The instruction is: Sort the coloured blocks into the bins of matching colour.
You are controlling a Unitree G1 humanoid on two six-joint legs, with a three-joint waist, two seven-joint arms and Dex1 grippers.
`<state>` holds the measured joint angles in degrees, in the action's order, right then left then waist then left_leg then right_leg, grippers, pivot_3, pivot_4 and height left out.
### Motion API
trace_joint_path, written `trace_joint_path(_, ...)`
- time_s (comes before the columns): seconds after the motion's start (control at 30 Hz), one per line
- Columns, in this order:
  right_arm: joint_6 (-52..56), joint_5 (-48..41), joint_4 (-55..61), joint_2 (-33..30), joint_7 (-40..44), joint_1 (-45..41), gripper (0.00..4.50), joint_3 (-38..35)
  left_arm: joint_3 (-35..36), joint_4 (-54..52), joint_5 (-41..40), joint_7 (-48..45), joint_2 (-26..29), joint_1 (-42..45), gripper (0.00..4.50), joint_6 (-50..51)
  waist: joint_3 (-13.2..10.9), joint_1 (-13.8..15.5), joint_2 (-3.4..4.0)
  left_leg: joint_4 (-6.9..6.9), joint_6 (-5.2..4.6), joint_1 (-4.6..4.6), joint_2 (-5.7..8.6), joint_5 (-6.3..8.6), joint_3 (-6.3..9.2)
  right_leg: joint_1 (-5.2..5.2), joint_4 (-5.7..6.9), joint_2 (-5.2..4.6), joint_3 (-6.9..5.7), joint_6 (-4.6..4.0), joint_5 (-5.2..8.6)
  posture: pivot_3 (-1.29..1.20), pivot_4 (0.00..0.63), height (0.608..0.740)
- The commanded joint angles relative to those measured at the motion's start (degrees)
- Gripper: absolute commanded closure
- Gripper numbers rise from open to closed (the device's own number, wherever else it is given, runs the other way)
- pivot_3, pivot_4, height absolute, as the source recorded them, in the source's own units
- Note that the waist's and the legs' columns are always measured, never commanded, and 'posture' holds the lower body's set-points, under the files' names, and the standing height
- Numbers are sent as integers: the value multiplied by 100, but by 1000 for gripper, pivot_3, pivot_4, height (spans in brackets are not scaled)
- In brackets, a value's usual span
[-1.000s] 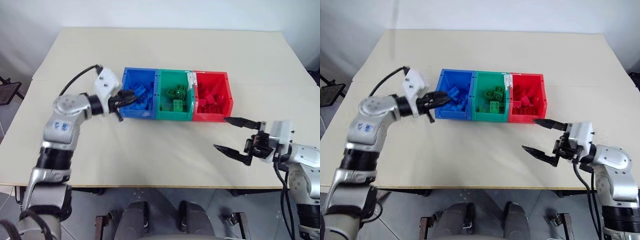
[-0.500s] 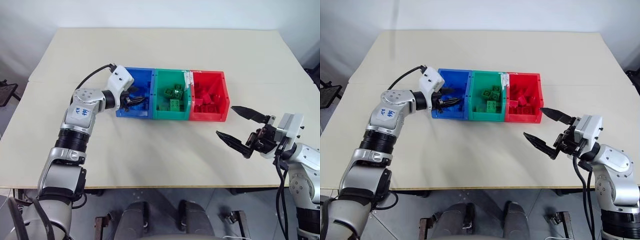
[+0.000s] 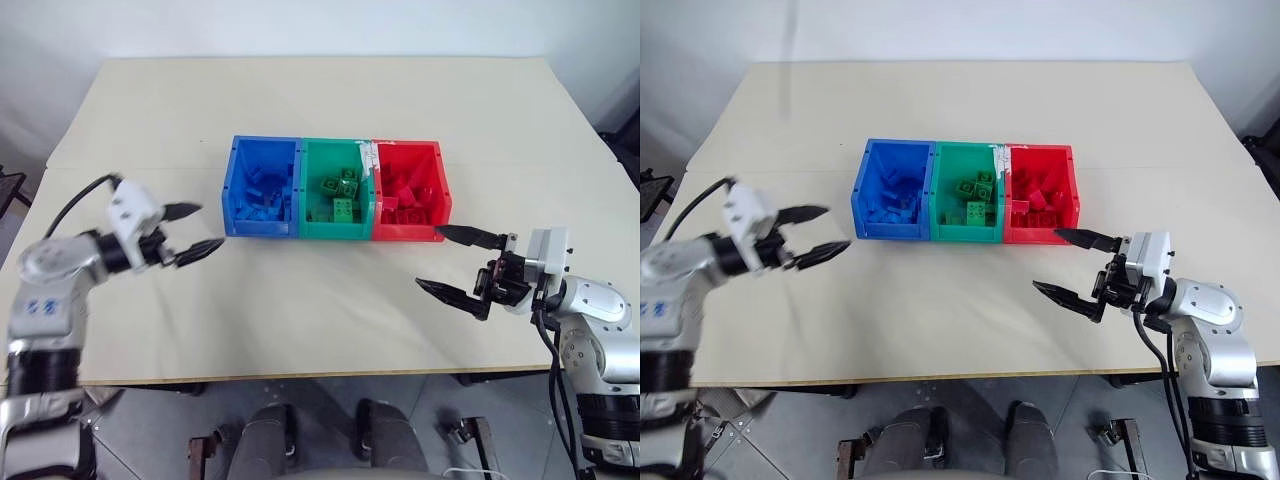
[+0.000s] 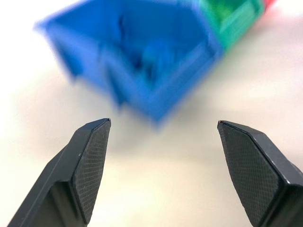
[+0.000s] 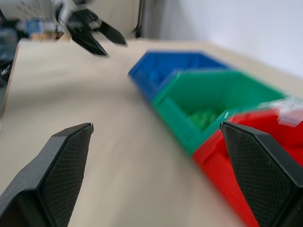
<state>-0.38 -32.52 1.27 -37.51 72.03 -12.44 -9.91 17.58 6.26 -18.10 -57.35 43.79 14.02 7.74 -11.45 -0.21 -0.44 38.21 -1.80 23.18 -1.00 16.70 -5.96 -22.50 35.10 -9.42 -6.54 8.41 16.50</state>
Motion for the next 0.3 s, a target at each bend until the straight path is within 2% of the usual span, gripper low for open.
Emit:
trace_joint_path(0.03,-346,94,-445,-77,362,-105,0,-47,399,-411,-93,65,33,-573,663,-402,0,35,0,1,-1,1,4,0,5,2,1,-4,-1,0,0,0,150,740)
trace_joint_path(0.13,-512,175,-867,-100,538,-188,0,-57,555,-773,-61,336,-109,-1087,663,-535,0,38,0,1,-8,1,7,5,4,5,-6,-12,0,1,-1,0,150,740)
trace_joint_path(0.3,-625,198,-1131,-69,610,-306,0,-90,628,-848,-170,667,-287,-1168,663,-494,0,12,0,0,-6,-1,5,6,4,2,2,-14,0,-1,-3,0,150,740)
